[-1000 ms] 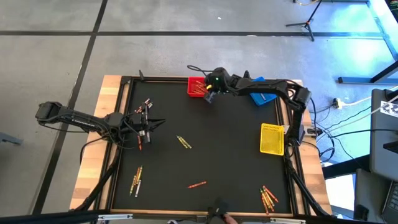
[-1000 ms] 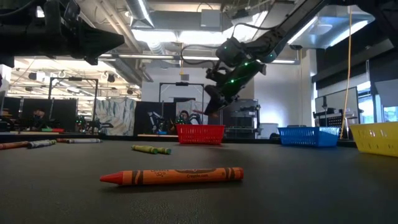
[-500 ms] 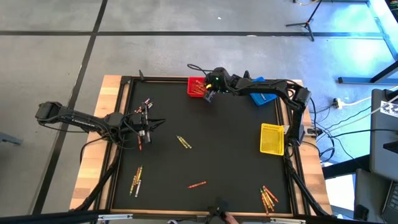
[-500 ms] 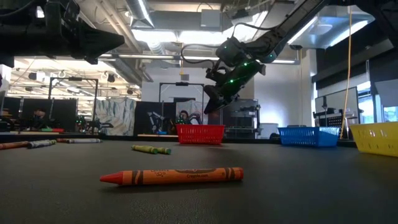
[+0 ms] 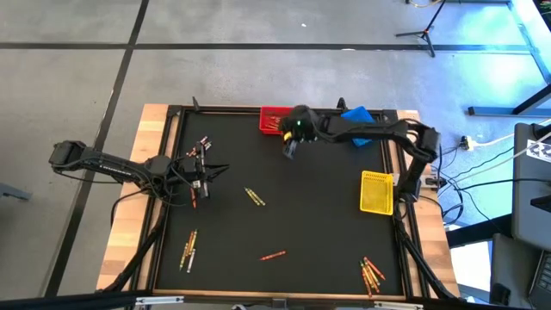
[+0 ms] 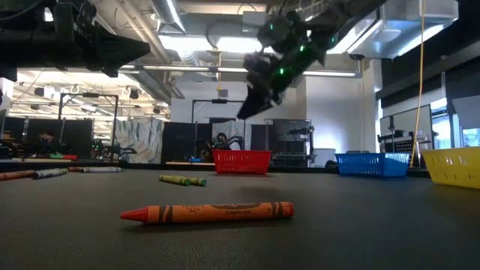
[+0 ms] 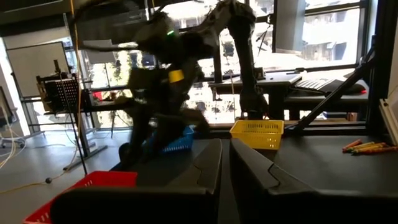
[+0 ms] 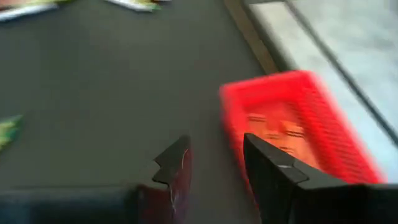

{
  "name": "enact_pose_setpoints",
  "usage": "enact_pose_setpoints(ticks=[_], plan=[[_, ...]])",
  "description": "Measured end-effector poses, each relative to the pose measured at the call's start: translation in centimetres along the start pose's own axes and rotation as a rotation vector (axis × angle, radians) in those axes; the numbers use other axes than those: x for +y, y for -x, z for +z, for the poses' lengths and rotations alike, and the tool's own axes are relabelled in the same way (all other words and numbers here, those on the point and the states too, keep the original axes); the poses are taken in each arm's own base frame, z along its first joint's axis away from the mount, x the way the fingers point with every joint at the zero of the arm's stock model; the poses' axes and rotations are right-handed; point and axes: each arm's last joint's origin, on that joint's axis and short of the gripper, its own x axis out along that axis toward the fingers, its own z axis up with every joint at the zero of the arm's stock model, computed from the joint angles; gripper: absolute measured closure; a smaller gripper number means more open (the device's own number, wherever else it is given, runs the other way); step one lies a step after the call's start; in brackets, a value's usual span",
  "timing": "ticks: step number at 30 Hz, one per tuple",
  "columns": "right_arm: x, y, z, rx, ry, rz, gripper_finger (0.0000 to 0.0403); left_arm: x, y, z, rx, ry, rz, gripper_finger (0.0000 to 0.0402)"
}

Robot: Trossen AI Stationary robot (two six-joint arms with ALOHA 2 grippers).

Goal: Sort crayons
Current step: Put the orange crayon into the red bin

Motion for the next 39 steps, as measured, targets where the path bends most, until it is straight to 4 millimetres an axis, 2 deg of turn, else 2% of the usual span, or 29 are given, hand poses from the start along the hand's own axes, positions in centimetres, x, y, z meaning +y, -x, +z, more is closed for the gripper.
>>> enact_pose_setpoints(ticks=[3,10,16,21,27,39], plan=[[3.4,0.7,0.6,-0.009,0.055,0.086,0.0262,0.0,0.0,0.0,0.001,0.000,0.000,0.0376],[11.5,1.8,0.3,0.010,0.192,0.240,0.0262,0.0,0.0,0.0,0.001,0.010,-0.002,0.0376],[17.0,3.0,-0.4,0.003,0.252,0.327,0.0262,0.0,0.0,0.0,0.000,0.010,-0.009,0.0376],[20.7,3.3,-1.7,0.030,0.257,0.394,0.0262,0.0,0.0,0.0,0.000,0.010,-0.009,0.0376],[24.7,2.7,-3.9,0.067,0.279,0.458,0.0262,0.0,0.0,0.0,0.002,0.009,-0.008,0.0376],[31.6,1.8,-8.1,0.039,0.313,0.593,0.0262,-0.1,0.0,0.0,-0.004,0.010,-0.039,0.0376]])
